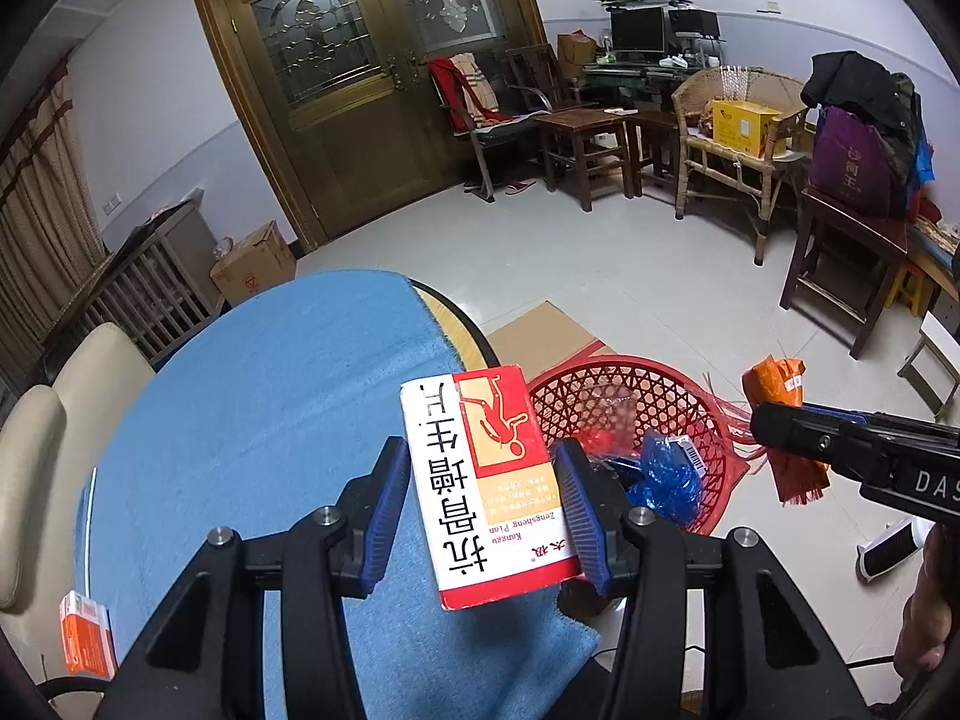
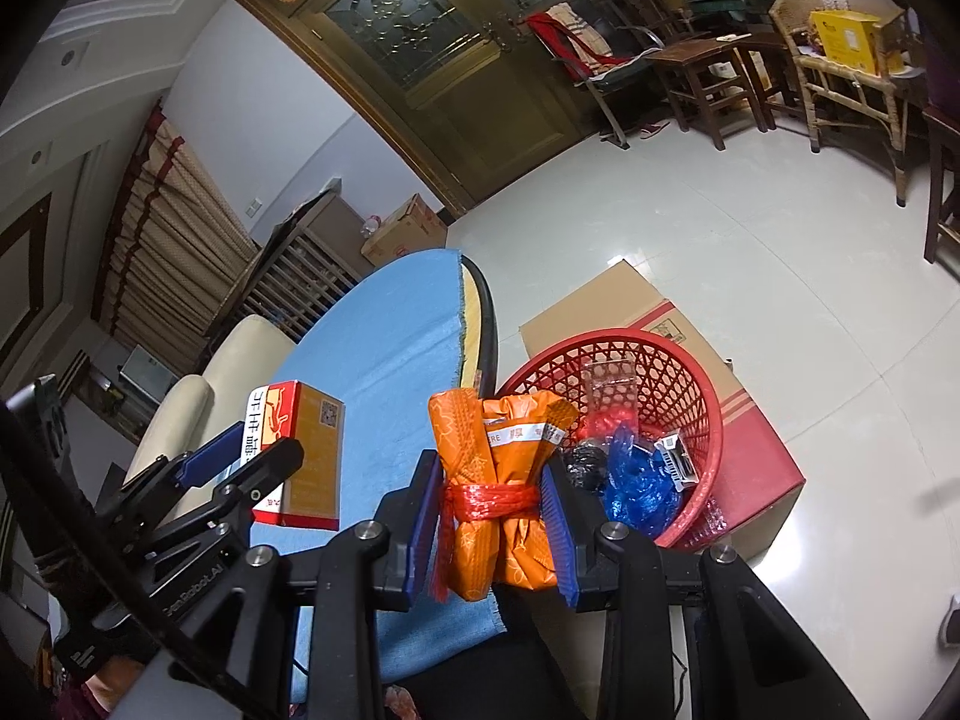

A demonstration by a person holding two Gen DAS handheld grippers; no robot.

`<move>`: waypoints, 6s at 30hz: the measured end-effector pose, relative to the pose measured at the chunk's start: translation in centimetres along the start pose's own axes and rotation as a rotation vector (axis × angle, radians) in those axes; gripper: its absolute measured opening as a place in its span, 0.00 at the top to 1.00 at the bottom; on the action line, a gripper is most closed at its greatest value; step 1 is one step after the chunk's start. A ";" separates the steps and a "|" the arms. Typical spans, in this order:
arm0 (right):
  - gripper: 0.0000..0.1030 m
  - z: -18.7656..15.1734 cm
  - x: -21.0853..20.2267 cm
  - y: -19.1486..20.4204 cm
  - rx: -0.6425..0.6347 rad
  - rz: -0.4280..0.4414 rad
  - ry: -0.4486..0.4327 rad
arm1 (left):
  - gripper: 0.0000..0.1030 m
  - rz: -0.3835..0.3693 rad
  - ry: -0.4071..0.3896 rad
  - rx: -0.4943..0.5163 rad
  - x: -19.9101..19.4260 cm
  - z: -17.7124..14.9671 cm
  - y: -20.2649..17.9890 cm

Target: Collect trash

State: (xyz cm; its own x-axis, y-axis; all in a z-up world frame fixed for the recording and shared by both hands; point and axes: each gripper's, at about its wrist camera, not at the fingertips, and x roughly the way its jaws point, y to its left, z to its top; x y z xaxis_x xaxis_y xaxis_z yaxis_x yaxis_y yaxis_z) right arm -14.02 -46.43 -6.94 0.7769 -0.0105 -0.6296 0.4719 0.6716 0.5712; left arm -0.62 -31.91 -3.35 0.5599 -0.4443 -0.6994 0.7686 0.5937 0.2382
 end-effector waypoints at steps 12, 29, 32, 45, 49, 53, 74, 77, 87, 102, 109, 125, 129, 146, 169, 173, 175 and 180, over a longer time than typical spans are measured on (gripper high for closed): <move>0.66 0.4 0.2 -1.7 0.040 -0.009 0.005 | 0.50 -0.038 0.008 0.020 2.1 0.9 -1.5; 0.66 0.7 3.0 -6.0 0.174 -0.009 0.060 | 0.49 -0.157 0.057 -0.012 6.9 1.6 -2.3; 0.66 1.0 3.9 -6.6 0.197 -0.003 0.062 | 0.49 -0.159 0.061 -0.011 7.5 1.8 -2.6; 0.63 2.6 7.2 -8.4 0.280 0.022 0.065 | 0.48 -0.159 0.061 -0.014 9.0 1.9 -2.4; 0.38 2.9 7.9 -8.7 0.309 0.033 0.074 | 0.39 -0.144 0.055 -0.013 9.0 2.0 -2.3; 0.38 3.0 7.7 -8.0 0.273 0.028 0.056 | 0.37 -0.115 0.042 -0.017 8.3 2.0 -1.8; 0.38 0.0 2.0 9.9 -0.209 0.002 -0.050 | 0.29 0.225 -0.113 -0.216 -6.2 -3.2 10.7; 0.38 -1.4 1.3 14.2 -0.304 0.029 -0.059 | 0.29 0.295 -0.127 -0.262 -8.9 -5.0 13.5; 0.38 -7.3 0.6 25.6 -0.533 0.153 -0.039 | 0.18 0.506 -0.162 -0.385 -15.7 -11.1 20.2; 0.38 -11.1 0.6 30.2 -0.578 0.150 -0.032 | 0.17 0.563 -0.134 -0.446 -19.2 -15.5 22.8; 0.38 -11.9 0.8 30.9 -0.605 0.148 -0.037 | 0.17 0.579 -0.133 -0.466 -20.2 -16.4 23.0; 0.38 -13.5 0.3 32.2 -0.653 0.134 -0.058 | 0.17 0.598 -0.132 -0.484 -20.9 -16.7 22.8; 0.38 -13.6 0.3 32.3 -0.651 0.135 -0.058 | 0.17 0.602 -0.135 -0.484 -20.9 -16.7 22.6; 0.38 -13.7 0.4 32.2 -0.653 0.133 -0.052 | 0.17 0.601 -0.129 -0.486 -20.8 -17.1 22.7; 0.38 -13.1 1.1 32.5 -0.673 0.110 -0.068 | 0.17 0.593 -0.124 -0.497 -20.4 -17.2 23.1; 0.38 -12.8 1.6 32.3 -0.664 0.109 -0.060 | 0.17 0.593 -0.119 -0.495 -20.0 -17.1 23.2; 0.38 -12.8 2.0 32.2 -0.665 0.103 -0.056 | 0.17 0.588 -0.117 -0.498 -19.6 -17.0 23.4; 0.38 -12.0 3.8 31.8 -0.658 0.083 -0.034 | 0.17 0.569 -0.116 -0.499 -17.9 -16.8 23.9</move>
State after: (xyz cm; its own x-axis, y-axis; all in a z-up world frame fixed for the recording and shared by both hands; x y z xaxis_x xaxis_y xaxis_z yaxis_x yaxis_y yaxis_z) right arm -1.01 -16.25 2.49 0.8174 0.0449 -0.5743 0.0649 0.9834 0.1693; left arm 2.56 1.51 3.58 0.8779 -0.0311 -0.4779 0.1372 0.9724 0.1887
